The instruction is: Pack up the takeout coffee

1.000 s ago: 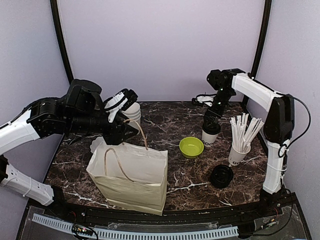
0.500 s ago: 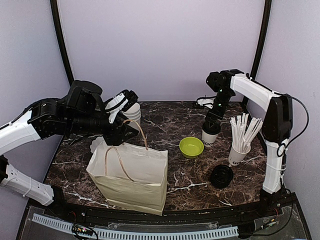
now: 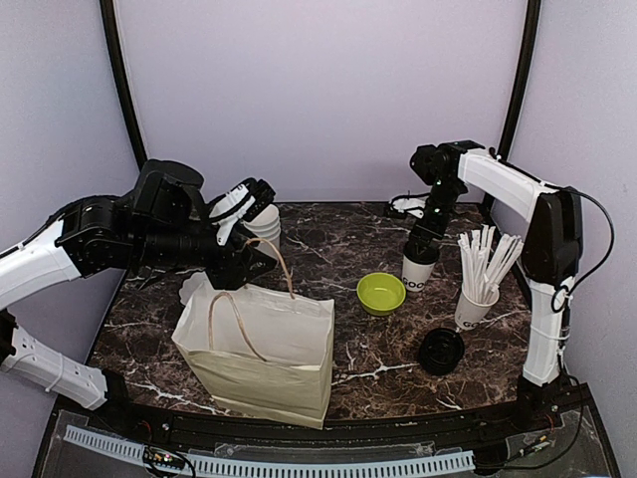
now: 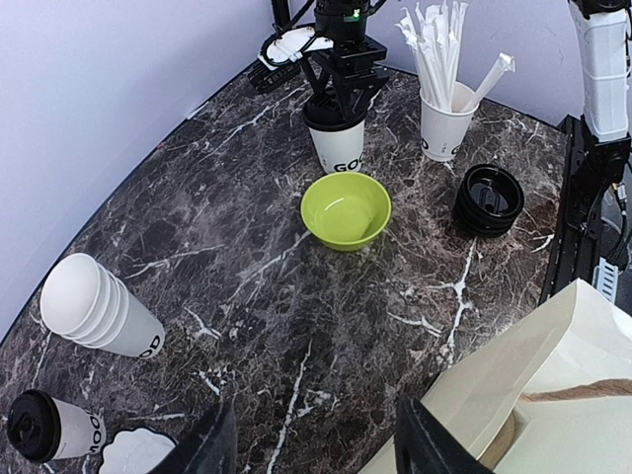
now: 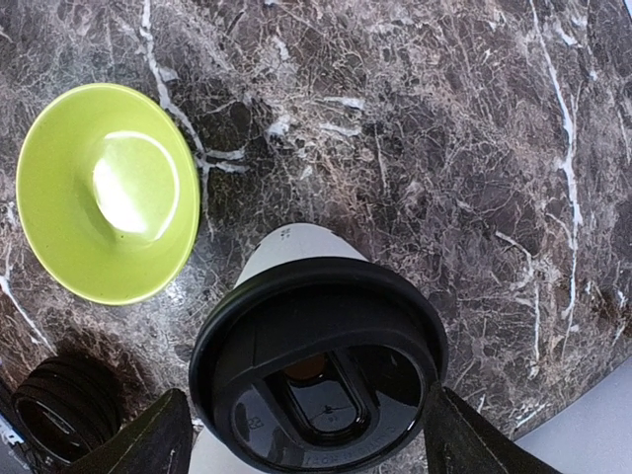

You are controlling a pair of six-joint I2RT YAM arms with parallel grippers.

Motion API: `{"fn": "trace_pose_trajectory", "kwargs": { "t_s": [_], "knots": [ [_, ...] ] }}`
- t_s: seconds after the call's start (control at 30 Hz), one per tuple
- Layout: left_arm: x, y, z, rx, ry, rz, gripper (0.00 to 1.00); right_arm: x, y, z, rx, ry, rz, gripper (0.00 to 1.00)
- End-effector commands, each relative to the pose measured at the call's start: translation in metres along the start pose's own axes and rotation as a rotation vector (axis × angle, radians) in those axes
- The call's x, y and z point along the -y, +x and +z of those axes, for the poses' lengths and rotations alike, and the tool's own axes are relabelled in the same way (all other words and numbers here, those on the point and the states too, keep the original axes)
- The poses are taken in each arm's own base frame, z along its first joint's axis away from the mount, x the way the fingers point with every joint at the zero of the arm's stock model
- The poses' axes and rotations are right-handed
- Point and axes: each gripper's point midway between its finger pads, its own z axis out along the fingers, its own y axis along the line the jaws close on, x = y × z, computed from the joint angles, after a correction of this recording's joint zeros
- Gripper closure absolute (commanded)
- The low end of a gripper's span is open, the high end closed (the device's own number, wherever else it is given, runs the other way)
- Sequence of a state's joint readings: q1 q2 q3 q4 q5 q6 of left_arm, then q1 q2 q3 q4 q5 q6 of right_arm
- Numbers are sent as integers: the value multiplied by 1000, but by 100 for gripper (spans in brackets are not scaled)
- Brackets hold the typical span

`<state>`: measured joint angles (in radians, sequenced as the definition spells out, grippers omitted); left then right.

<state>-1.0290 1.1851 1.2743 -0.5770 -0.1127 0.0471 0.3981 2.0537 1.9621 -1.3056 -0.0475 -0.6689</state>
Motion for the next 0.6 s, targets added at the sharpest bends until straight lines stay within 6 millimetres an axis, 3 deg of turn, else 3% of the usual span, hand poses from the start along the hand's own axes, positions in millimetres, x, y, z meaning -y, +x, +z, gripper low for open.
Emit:
{"fn": "trace_pose_trajectory", "kwargs": {
  "t_s": [0.0, 0.27, 0.4, 0.57],
  "knots": [
    [0, 0, 0, 10, 7, -13, 43, -5, 7, 9, -25, -34, 10, 19],
    [2, 0, 1, 3, 19, -9, 43, -5, -1, -17, 32, -2, 9, 20],
    [3, 0, 3, 0, 23, -5, 42, -7, 1, -18, 26, -6, -2, 12],
    [4, 0, 4, -5, 29, -3, 41, -10, -2, -23, 39, -10, -6, 12]
  ]
}}
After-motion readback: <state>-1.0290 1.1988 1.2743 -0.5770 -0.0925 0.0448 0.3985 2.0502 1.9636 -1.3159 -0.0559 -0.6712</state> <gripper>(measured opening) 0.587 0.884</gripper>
